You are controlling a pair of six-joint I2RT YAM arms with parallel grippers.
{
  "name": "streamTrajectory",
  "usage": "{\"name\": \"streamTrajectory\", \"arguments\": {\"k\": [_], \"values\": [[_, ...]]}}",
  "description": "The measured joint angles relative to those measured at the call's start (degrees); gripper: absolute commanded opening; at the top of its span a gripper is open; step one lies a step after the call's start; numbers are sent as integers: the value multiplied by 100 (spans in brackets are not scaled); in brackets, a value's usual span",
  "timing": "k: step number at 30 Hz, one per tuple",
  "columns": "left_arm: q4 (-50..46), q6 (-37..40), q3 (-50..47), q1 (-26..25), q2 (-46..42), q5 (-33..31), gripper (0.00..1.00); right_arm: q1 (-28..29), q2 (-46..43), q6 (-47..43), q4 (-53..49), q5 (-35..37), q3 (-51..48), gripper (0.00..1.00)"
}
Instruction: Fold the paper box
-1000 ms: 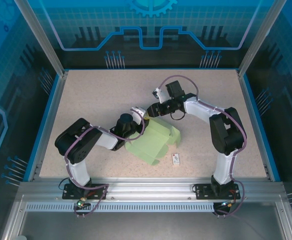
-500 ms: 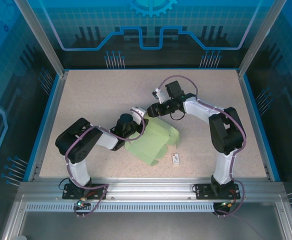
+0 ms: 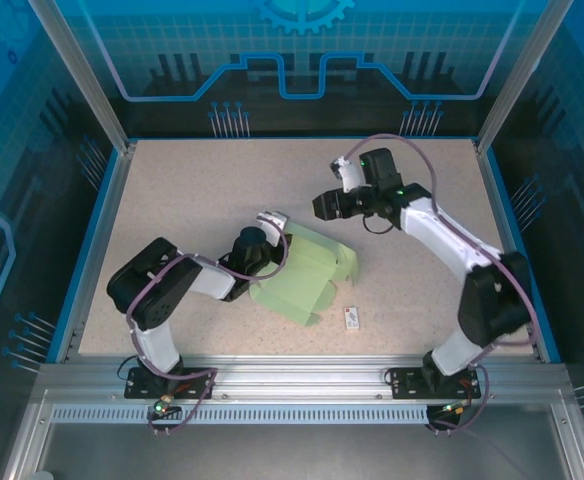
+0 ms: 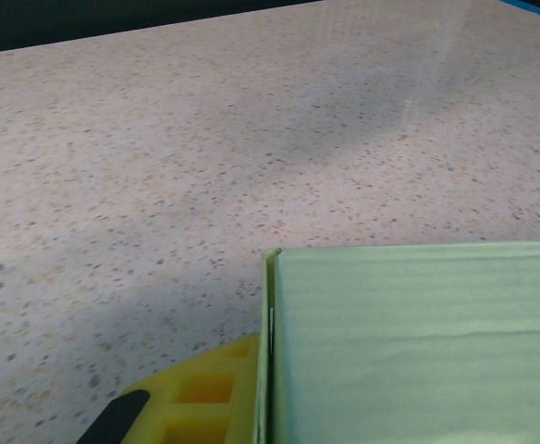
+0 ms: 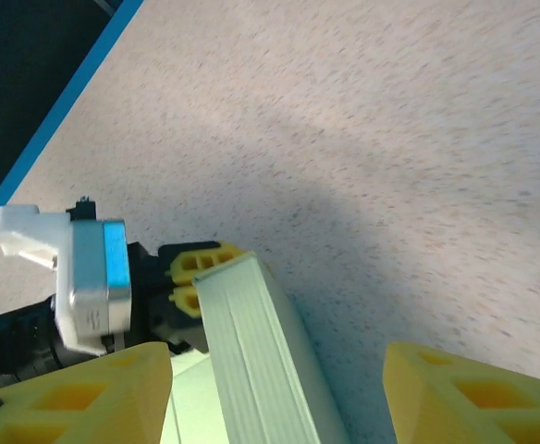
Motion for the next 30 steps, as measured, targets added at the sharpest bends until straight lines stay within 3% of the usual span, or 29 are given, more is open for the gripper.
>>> {"name": "streamTrajectory", "arguments": {"k": [7,14,20,25,30], "values": [[-605,-313,146,-42,-323,-645,3,697,-1180,212,-179,1405,-866,59],[-1161,-511,358,-120,-479,-997,4,1377,-1036,483,-393,2439,-1102,55],[-1353,-516,431,-177,-553,-1097,4,1552,-638,614,-481,3134,-1099,55],[-1464,-535,433,-199,-570,-1141,4,1561,-343,710,-431,3244,-1099,54],[-1631,-664,509,-203,-590,-1204,4,1517,-254,988,81,2728,-1169,50]]}}
